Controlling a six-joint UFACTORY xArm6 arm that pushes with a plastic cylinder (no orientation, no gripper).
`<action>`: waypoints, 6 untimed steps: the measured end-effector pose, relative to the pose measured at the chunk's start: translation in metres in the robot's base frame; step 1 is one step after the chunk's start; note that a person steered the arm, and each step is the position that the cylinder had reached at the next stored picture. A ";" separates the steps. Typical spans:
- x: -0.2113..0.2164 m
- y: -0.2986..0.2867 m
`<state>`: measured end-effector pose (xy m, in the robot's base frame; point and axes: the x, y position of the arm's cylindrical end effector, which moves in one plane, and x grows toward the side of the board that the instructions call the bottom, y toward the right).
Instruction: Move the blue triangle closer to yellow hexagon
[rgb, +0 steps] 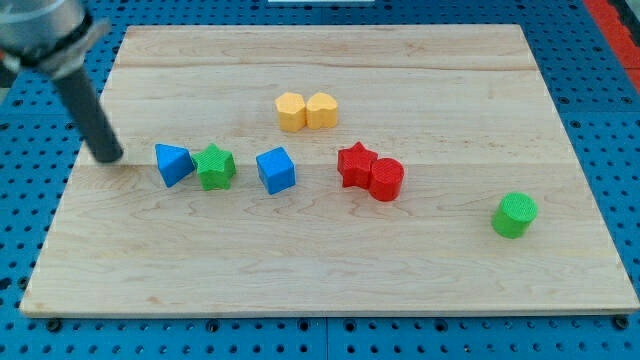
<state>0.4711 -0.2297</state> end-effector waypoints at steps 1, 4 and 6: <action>-0.012 0.025; -0.059 0.160; 0.034 0.125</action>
